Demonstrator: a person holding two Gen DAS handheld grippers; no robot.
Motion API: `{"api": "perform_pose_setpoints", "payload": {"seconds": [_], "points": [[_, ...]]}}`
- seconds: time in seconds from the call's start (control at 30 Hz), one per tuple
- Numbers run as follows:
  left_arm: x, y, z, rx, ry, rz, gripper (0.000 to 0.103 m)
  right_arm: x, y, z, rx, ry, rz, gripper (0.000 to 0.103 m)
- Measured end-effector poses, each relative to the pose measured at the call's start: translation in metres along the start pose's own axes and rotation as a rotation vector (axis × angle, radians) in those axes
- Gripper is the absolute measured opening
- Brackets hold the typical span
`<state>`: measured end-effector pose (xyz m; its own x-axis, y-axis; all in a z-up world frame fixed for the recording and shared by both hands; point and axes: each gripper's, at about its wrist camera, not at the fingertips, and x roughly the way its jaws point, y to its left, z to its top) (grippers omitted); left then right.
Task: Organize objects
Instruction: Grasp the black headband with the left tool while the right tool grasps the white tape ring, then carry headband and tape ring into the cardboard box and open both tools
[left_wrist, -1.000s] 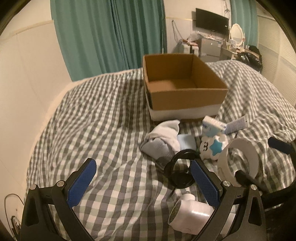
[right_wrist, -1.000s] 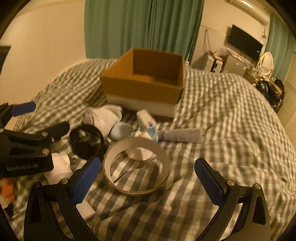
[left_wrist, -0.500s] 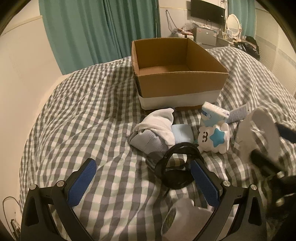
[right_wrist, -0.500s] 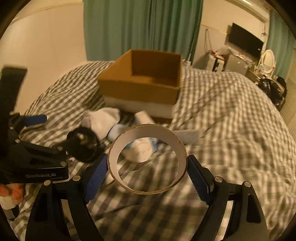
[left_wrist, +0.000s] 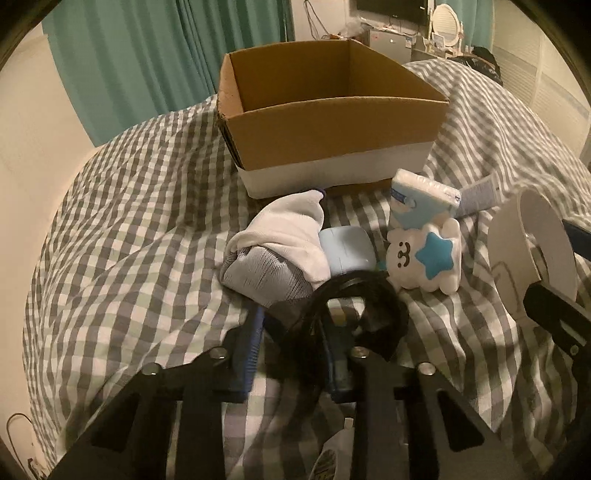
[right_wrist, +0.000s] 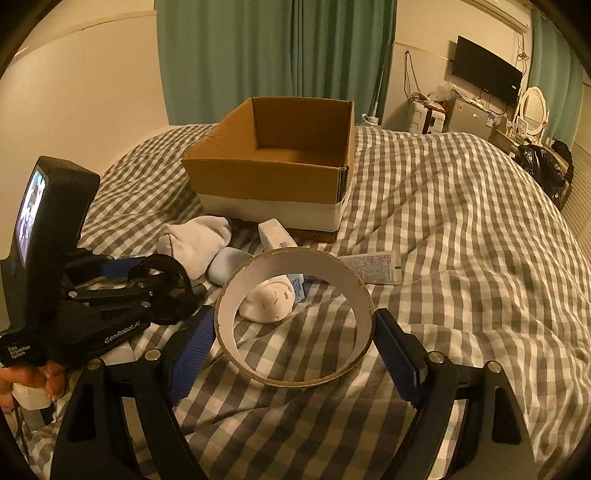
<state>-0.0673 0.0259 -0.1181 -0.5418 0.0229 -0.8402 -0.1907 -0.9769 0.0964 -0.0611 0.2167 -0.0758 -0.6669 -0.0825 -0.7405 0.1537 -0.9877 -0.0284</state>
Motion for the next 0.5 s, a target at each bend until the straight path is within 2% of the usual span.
{"api": "perform_pose_setpoints", "payload": {"seconds": [0.03, 0.1, 0.13, 0.4, 0.5], "points": [[-0.001, 0.0, 0.0, 0.0, -0.005, 0.0, 0.027, 0.0, 0.0, 0.0, 0.0, -0.001, -0.001, 0.084], [-0.01, 0.0, -0.001, -0.005, -0.042, 0.025, 0.014, -0.001, 0.001, -0.001, -0.006, -0.004, -0.008, 0.084], [-0.015, 0.001, 0.0, -0.009, -0.053, 0.018, 0.011, -0.002, 0.002, -0.002, -0.009, -0.006, -0.011, 0.084], [-0.048, 0.005, -0.001, -0.018, -0.126, 0.013, 0.011, -0.02, 0.004, 0.0, -0.021, -0.039, -0.056, 0.084], [-0.064, 0.007, -0.001, -0.006, -0.162, 0.037, 0.011, -0.036, 0.013, 0.006, -0.055, -0.078, -0.074, 0.084]]}}
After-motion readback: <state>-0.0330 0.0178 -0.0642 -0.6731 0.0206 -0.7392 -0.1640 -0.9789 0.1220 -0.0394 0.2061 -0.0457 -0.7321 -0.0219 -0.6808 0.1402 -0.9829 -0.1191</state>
